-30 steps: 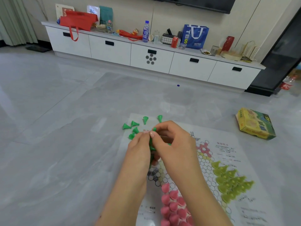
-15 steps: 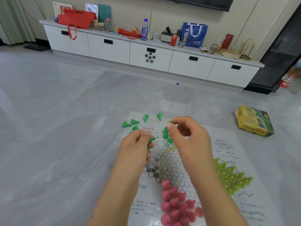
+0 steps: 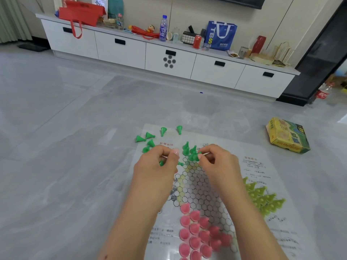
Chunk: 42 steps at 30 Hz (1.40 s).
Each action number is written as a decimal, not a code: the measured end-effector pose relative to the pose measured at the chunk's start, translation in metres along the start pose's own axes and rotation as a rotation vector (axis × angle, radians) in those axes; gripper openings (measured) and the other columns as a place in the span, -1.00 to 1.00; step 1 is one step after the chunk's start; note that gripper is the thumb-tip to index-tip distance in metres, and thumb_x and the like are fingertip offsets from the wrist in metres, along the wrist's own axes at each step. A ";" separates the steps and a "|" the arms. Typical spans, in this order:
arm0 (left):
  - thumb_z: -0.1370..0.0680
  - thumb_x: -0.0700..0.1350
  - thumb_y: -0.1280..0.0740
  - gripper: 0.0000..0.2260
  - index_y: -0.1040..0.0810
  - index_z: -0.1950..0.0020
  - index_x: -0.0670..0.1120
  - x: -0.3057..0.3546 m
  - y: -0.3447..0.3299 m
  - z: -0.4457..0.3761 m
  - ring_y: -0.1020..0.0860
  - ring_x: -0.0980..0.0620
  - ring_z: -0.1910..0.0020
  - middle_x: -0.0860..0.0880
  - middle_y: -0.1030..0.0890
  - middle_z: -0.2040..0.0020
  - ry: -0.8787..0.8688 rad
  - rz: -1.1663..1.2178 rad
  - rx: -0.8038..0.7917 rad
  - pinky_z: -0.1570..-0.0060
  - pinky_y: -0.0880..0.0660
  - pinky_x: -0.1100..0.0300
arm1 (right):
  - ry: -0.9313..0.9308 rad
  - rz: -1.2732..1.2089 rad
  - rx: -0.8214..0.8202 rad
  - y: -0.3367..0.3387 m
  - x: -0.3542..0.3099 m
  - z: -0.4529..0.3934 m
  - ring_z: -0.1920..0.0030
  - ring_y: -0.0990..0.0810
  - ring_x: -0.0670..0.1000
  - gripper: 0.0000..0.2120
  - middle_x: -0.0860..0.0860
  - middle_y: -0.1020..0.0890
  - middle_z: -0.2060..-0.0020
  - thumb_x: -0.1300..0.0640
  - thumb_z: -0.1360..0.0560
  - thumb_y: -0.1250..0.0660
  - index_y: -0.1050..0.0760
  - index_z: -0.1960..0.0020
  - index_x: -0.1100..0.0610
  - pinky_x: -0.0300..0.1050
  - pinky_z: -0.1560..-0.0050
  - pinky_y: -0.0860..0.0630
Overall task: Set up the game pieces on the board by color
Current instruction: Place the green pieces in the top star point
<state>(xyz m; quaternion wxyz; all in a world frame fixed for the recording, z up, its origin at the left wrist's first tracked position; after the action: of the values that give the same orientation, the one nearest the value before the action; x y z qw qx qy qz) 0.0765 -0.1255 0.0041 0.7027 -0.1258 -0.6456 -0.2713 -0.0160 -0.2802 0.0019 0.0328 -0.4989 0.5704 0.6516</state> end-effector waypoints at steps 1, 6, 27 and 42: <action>-0.54 -0.03 -0.23 -0.82 -0.56 0.19 -0.03 0.000 0.004 0.000 -0.38 0.12 0.46 0.05 -0.51 0.37 0.003 0.011 0.029 0.39 -0.31 0.26 | 0.023 0.038 -0.008 -0.004 -0.002 -0.001 0.34 -0.47 -0.24 -0.89 -0.11 -0.56 0.32 0.16 -0.51 -0.29 -0.57 0.01 0.09 -0.44 0.38 -0.33; -0.53 -0.09 -0.24 -0.81 -0.54 0.26 -0.05 -0.004 0.032 -0.002 -0.34 0.07 0.50 0.04 -0.48 0.43 0.020 0.105 0.211 0.43 -0.28 0.22 | 0.074 0.138 -0.023 -0.020 -0.007 -0.004 0.39 -0.45 -0.21 -0.88 -0.16 -0.51 0.36 0.13 -0.51 -0.29 -0.57 0.00 0.08 -0.36 0.41 -0.32; -0.53 -0.08 -0.23 -0.82 -0.55 0.21 -0.07 -0.004 0.029 -0.002 -0.32 0.09 0.51 0.04 -0.47 0.43 0.019 0.138 0.175 0.44 -0.29 0.24 | 0.073 0.141 -0.036 -0.021 -0.012 -0.008 0.42 -0.46 -0.15 -0.89 -0.05 -0.58 0.31 0.13 -0.51 -0.28 -0.57 0.01 0.07 -0.27 0.40 -0.37; -0.58 0.00 -0.16 -0.77 -0.45 0.20 -0.08 -0.005 0.021 0.000 -0.34 0.22 0.65 0.02 -0.47 0.47 0.054 0.278 0.140 0.47 -0.29 0.28 | 0.229 -0.571 -0.325 -0.017 -0.093 0.034 0.35 -0.51 -0.18 -0.85 -0.13 -0.62 0.40 0.19 -0.46 -0.34 -0.60 0.20 -0.02 -0.25 0.28 -0.50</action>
<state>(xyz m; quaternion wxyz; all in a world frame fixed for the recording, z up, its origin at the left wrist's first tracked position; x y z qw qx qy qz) 0.0879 -0.1067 0.0025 0.7577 -0.1571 -0.6201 -0.1292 0.0201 -0.1993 0.0482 0.0695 -0.7069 0.2967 0.6383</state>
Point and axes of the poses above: each hand's wrist, its own z-axis away from the middle knuckle, its own y-axis out of the back of the hand, x = y × z, the point moved 10 cm from there along -z, towards the middle knuckle
